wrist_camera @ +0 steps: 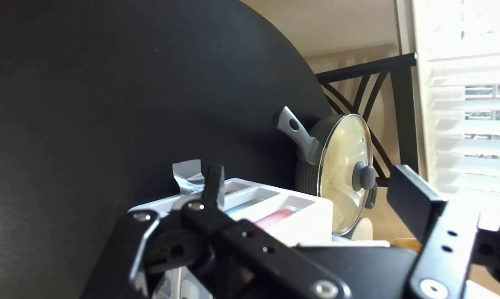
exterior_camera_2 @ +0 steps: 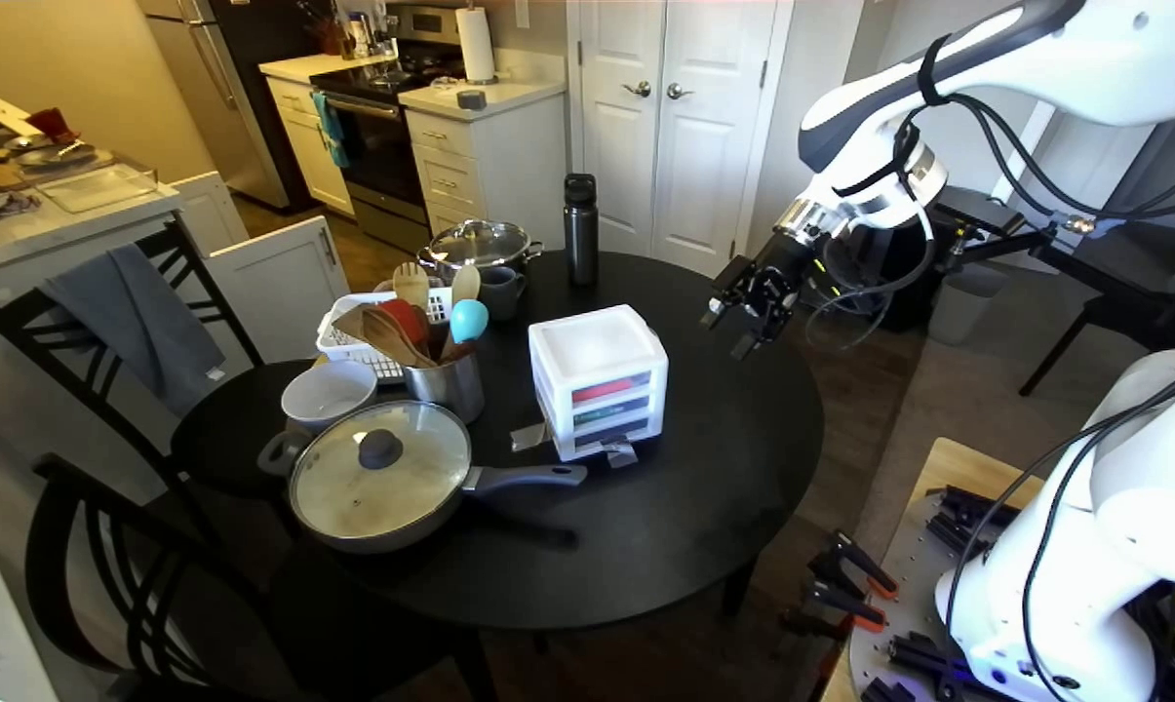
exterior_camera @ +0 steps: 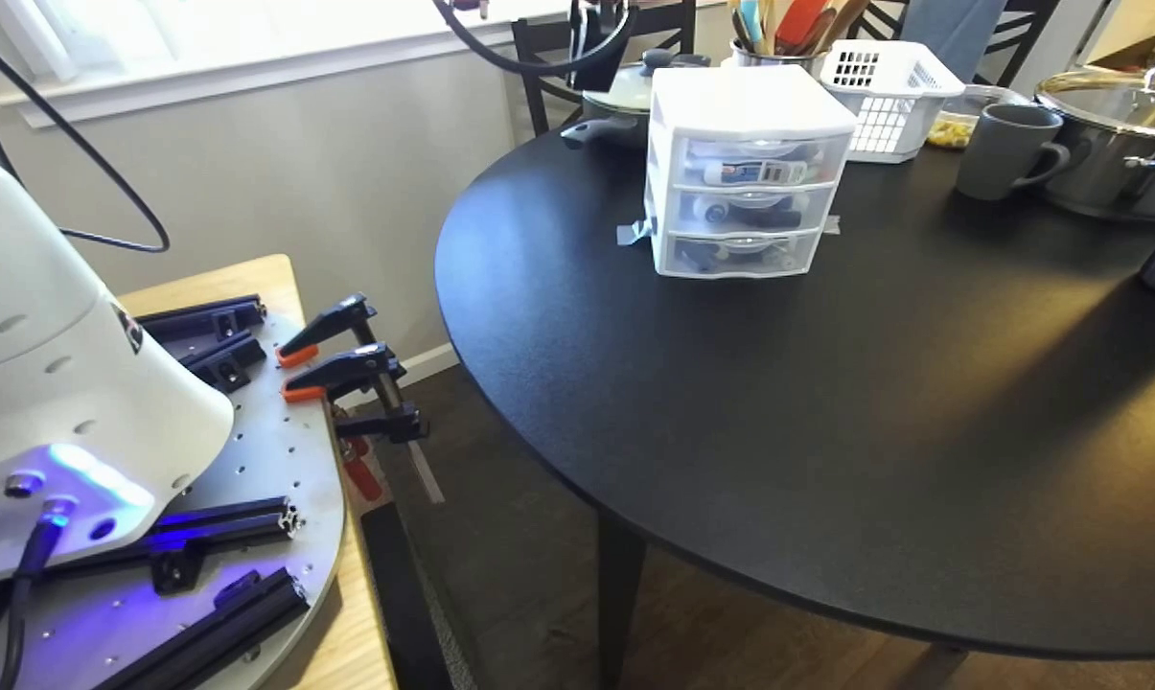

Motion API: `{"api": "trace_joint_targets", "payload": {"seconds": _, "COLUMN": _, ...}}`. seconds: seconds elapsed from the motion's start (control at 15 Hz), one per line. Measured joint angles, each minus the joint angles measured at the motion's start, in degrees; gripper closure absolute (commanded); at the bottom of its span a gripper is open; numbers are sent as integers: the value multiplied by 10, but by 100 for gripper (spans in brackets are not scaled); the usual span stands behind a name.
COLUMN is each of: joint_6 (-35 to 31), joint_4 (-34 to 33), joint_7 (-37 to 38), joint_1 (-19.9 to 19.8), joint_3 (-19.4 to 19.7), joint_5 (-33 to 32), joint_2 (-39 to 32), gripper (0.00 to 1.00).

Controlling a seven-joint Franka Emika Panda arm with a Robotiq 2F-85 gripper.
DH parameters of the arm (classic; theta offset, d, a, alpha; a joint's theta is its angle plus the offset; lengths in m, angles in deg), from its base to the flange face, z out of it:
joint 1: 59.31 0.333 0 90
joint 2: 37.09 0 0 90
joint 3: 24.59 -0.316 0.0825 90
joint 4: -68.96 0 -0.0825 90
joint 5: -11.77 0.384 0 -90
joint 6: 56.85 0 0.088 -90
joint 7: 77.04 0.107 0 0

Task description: Open the top drawer

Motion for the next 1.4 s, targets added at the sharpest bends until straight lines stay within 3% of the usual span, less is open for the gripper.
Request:
{"api": "trace_joint_targets", "payload": {"seconds": 0.33, "joint_6": 5, "joint_4": -7, "joint_7": 0, "joint_1": 1, "joint_3": -1, "joint_5": 1, "joint_2": -6, "gripper": 0}}
{"api": "trace_joint_targets", "payload": {"seconds": 0.6, "joint_6": 18, "joint_4": -12, "joint_7": 0, "joint_1": -21, "joint_3": -17, "joint_5": 3, "joint_2": -24, "gripper": 0}}
{"api": "trace_joint_targets", "payload": {"seconds": 1.07, "joint_6": 30, "joint_4": -94, "joint_7": -7, "joint_1": -65, "joint_3": -30, "joint_5": 105, "joint_2": -201, "gripper": 0}}
{"api": "trace_joint_targets", "payload": {"seconds": 1.4, "joint_6": 30, "joint_4": -152, "joint_7": -60, "joint_1": -95, "joint_3": -47, "joint_5": 133, "joint_2": -261, "gripper": 0}}
